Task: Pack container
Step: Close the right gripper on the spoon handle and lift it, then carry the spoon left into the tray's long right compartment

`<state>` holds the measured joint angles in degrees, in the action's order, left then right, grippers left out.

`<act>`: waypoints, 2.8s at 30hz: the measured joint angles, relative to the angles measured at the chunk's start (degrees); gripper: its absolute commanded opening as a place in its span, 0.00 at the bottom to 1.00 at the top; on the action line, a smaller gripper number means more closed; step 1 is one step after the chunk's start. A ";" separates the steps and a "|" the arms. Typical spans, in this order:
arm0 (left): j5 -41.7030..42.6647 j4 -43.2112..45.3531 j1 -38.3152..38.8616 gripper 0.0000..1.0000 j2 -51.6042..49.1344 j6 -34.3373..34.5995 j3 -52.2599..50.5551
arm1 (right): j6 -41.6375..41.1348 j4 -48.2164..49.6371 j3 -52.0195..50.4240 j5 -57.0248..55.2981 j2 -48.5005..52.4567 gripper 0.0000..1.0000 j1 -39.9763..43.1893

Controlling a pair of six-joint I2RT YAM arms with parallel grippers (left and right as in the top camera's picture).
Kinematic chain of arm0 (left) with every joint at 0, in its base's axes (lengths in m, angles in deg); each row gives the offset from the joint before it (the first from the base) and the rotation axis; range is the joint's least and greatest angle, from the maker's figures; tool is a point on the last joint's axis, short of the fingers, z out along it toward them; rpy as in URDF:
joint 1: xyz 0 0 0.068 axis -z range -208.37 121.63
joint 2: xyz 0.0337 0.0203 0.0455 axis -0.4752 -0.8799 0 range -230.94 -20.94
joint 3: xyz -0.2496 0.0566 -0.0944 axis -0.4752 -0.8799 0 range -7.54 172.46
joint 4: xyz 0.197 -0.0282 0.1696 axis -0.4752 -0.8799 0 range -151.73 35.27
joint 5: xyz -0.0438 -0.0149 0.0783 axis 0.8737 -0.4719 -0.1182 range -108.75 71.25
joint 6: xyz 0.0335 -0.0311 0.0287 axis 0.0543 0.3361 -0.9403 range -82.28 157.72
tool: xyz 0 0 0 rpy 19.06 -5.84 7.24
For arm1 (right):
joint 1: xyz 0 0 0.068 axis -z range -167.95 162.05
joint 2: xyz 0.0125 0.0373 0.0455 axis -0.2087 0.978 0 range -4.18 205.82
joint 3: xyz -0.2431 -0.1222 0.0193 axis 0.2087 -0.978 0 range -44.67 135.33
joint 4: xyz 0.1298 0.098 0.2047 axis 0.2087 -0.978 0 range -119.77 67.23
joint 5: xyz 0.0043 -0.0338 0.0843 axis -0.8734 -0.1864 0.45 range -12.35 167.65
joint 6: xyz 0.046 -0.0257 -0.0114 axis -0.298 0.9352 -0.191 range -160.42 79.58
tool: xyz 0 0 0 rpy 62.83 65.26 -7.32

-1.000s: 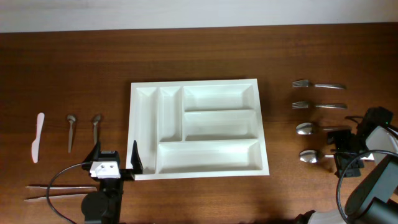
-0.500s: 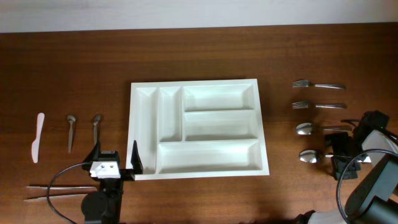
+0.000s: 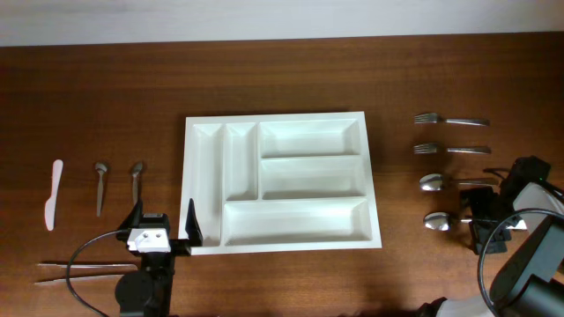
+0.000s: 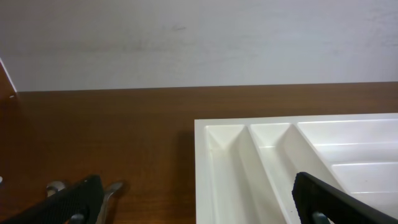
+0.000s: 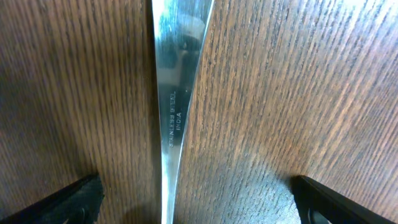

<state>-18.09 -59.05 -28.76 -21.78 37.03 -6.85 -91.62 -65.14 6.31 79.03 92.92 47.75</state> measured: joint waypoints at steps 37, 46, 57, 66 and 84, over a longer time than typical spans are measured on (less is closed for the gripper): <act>0.02 0.00 0.00 0.99 0.00 0.00 0.00 | 0.35 -10.80 6.12 3.43 2.51 0.04 -0.46; 0.00 0.00 0.00 0.99 0.00 0.00 0.00 | -0.15 -15.69 27.50 11.37 -0.66 0.05 -16.41; 0.00 0.00 0.00 0.99 0.00 0.00 0.00 | -16.52 -9.20 31.23 13.86 -1.01 0.06 -41.99; 0.00 0.00 0.00 0.99 0.00 0.00 0.00 | -30.42 -5.31 31.23 11.91 3.10 0.06 -52.46; 0.00 0.00 0.00 0.99 0.00 0.00 0.00 | -44.11 0.79 31.23 8.98 12.00 0.29 -56.00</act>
<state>-18.09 -59.05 -28.76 -21.78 37.03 -6.85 -135.73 -64.35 37.55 88.02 104.92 -8.25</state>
